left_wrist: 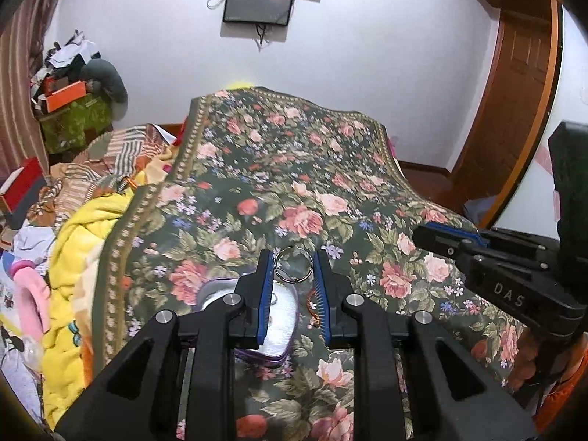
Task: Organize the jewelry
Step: 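Carry gold ring into tin with left gripper while right gripper grasps a small silver piece, then open left gripper to drop ring in tin while right gripper releases silver piece there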
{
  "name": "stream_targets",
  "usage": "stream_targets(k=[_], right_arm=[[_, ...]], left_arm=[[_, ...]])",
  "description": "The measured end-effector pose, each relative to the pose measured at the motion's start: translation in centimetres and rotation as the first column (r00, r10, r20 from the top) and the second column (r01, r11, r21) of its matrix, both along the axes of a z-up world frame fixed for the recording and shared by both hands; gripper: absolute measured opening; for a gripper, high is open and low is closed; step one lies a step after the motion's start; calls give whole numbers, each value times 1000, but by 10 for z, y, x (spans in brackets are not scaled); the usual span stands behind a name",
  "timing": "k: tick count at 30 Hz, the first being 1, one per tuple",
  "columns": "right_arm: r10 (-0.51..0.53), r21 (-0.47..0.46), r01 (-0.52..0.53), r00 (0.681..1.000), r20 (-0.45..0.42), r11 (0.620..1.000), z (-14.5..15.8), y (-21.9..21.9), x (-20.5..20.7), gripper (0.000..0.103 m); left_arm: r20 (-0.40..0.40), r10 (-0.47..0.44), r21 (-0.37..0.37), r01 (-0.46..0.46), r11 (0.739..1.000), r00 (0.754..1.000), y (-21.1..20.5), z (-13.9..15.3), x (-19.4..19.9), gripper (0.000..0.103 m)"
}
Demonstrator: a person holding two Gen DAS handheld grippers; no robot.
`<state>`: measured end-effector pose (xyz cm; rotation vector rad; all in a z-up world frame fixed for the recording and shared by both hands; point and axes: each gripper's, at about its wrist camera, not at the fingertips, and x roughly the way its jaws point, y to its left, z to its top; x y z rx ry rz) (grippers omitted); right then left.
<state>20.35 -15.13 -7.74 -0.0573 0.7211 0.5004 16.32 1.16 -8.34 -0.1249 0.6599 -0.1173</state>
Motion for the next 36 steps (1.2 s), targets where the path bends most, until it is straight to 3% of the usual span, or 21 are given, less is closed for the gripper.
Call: stream_targets(k=[15,36], right_arm=[[121,45,-124,990,67,991,24,46,-12,9],[181,22,-180,980,-79,983,-30,82,9,9]], left_arm=[[38,65,7,-65,998,997,30,13,-15,21],[-107,80,-34,-84,996,991,51,-45,12,21]])
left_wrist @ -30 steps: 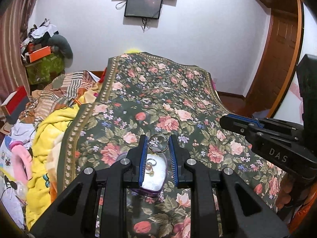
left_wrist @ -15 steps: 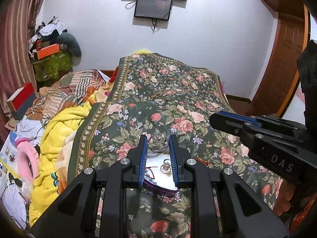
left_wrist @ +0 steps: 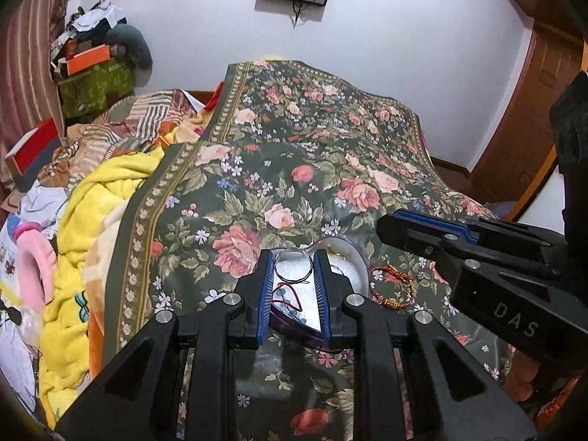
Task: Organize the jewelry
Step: 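Open left gripper to drop ring in tin while right gripper releases silver piece there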
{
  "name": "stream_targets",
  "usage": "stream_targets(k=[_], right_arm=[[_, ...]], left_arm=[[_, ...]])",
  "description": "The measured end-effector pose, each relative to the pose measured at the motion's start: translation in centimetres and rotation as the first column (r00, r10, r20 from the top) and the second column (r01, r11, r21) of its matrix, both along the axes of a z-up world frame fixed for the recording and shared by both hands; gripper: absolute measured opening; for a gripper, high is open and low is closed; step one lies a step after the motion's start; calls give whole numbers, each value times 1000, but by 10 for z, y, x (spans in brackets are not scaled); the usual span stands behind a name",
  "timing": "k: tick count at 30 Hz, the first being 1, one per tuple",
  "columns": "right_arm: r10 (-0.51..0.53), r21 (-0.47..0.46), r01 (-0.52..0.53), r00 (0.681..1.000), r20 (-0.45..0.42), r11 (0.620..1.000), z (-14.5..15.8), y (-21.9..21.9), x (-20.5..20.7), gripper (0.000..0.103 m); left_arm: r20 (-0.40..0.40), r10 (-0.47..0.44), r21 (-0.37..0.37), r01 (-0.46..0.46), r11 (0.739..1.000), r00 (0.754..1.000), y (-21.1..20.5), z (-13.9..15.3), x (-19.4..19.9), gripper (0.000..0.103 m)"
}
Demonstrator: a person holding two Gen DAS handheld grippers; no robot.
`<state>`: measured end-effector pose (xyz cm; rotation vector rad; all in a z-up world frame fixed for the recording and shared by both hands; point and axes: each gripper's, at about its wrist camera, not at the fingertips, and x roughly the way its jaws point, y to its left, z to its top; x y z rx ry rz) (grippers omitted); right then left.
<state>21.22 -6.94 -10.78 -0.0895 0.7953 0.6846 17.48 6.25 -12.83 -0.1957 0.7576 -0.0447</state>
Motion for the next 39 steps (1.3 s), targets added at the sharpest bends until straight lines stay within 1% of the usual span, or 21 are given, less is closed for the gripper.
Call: stream_targets(k=[12,18,22,24,25,26,30,39], right_arm=[[-2,-23,1,999,-52,1000,-21,2,9,9],[4,-28,-6,997,-73,1000,-28,2,13,9],[11,-38,-13,997,-71,999,-29,4,12,9],[10,-39,-13,997,-83,999,-29,4,12,11],[10,-35,-13,996,-90,999,-29,3,13,12],[9,-31,-12,996,-94,999,-28,2,13,16],[-6,-23,5,997,-71,1000,-20,-2,10,29],[-51,0,51,999,6,999,10,-22,-5,29]], left_arm=[[-44,-27,-11,26,1000,999,-5,-18,13,21],[-58,-35,-5,35,999,998,-8,-22,17,21],[-65,-30,-2,30,1000,997,-8,-22,18,21],[-65,-27,-5,26,1000,998,-6,-21,18,21],[-64,-24,-6,23,1000,998,-5,-21,18,21],[-63,-21,-6,21,1000,998,-5,-20,17,21],[-51,-10,-8,10,1000,999,-2,-12,12,21],[-3,4,5,-4,1000,1000,-4,15,-8,21]])
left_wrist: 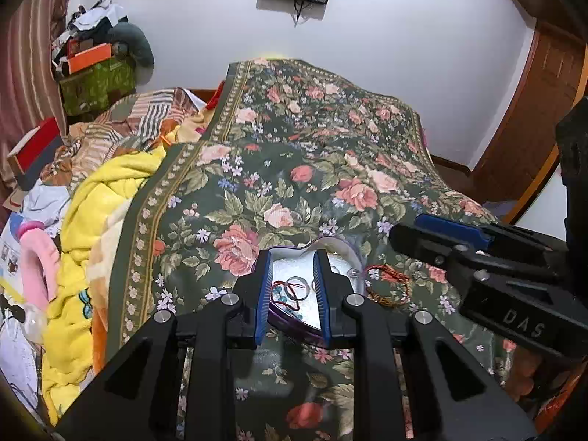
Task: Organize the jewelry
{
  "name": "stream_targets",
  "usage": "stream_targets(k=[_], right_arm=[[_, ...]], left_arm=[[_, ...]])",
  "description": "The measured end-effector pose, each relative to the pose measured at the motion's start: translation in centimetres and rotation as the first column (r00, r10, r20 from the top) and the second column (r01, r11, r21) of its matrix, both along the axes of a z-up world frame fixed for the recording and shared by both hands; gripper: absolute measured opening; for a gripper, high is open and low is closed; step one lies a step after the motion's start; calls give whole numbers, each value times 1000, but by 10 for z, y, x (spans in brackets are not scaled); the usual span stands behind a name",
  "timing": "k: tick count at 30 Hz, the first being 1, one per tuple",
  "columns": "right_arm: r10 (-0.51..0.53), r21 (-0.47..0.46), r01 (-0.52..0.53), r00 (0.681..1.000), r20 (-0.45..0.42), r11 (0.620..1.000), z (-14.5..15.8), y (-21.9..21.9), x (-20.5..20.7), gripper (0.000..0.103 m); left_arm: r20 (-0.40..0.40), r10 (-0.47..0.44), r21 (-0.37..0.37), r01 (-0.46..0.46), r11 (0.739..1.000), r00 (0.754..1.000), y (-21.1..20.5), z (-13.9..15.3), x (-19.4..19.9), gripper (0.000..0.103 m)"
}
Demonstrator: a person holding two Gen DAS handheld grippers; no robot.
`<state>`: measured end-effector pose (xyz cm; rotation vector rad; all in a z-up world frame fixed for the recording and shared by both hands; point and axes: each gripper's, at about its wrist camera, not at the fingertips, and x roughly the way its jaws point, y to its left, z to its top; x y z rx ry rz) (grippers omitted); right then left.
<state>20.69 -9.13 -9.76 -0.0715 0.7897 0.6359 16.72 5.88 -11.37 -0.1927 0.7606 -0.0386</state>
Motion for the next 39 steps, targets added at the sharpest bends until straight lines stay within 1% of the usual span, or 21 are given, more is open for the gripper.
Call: stream_targets(k=[6,9,11,16,20,27,29,31,32,35,39], right_arm=[[-34,13,33,998,45,999,18,-17,-12,30],[-56,13,55,996,72,998,26,-30,-18,30],[-71,16,70,994,83,997,30,-40,-22,30],[-119,16,118,989,84,993,30,-65,-24,30],[-154,5,154,986,65,988,23,-83,-23,30],[-204,-32,205,979,19,978,1,-110,-20,31],[-216,-41,216,976,3,976,-5,-117,-19,31],[-226,-52,225,974,-12,973,-10,-122,-17,31],[-231,-57,230,973,-18,972,-13,-125,-16,31],[-243,-66,240,969,-37,968,-21,-132,-13,31],[-255,-67,251,965,-63,966,-29,-140,-8,31]], left_arm=[[37,-9,14,9,1000,999,-10,19,-15,21],[56,-16,21,15,1000,998,-18,28,-22,27],[65,-23,25,21,999,998,-22,33,-26,27],[67,-60,27,58,998,996,-41,38,-29,27],[52,-94,28,93,995,994,-55,33,-28,27],[-41,-157,3,157,988,987,-78,6,-14,28],[-81,-173,-3,173,985,982,-86,-6,-7,33],[-112,-179,1,180,984,977,-95,-18,-2,47],[-122,-180,4,182,983,976,-97,-23,0,48],[-167,-191,5,194,981,967,-105,-41,9,49],[-232,-178,-6,181,983,956,-108,-66,26,49]])
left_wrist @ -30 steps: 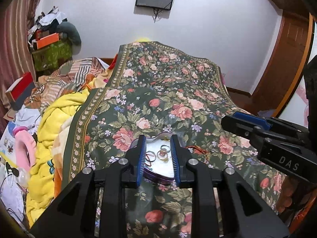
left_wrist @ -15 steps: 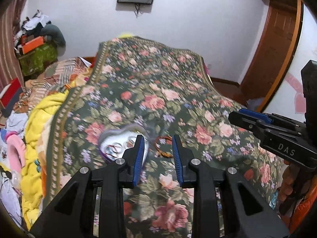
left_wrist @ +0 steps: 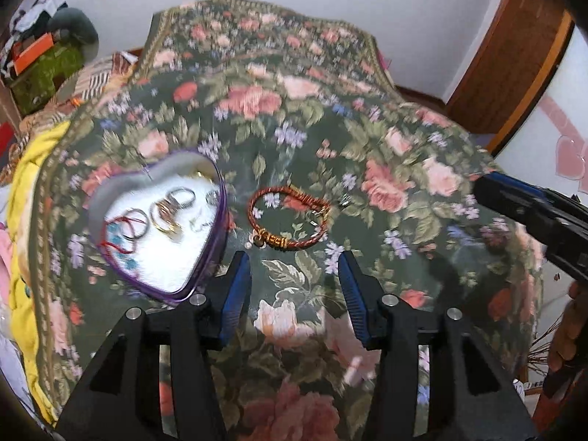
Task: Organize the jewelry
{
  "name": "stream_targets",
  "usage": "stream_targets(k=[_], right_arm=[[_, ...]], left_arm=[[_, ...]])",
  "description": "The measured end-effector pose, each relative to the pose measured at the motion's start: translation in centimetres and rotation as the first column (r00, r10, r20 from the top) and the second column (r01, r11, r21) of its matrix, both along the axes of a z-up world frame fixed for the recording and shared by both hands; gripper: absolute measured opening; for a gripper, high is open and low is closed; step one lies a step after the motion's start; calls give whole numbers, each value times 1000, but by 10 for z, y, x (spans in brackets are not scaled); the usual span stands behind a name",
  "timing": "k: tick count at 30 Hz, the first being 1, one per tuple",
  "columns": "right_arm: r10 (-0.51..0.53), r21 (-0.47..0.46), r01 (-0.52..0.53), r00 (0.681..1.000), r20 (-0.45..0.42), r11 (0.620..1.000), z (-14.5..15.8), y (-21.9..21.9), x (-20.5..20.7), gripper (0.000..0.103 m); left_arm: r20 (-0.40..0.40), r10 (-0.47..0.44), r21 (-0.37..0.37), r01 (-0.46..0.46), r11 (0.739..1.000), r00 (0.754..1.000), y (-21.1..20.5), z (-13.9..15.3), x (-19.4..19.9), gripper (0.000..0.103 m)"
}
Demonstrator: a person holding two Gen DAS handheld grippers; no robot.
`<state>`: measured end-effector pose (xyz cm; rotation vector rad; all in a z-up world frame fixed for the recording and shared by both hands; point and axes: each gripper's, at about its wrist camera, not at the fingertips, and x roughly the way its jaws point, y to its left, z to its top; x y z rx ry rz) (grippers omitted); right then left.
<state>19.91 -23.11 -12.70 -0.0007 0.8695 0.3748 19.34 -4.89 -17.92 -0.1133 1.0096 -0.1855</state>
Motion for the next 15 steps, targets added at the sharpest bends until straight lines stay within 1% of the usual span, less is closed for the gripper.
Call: stream_targets(k=[3,8,11,15], right_arm=[[-3,2,3,1000,-13,1000,-5,-3,4,31],[5,2,-5,999,-39,1000,-13,-1,14,31],[25,-2,-25,999,-47,1000,-17,6,20,31],[69,-20,-70,996,-62,997,-22,22,28,31]], left_arm=[[-32,14,-1,-14,1000,999,0,-14,11,49],[0,-6,44,6,999,1000,-8,-16,17,53],[17,-22,82,20,996,1000,-13,-19,20,54],[26,-38,84,36,996,999,-13,-20,23,54]])
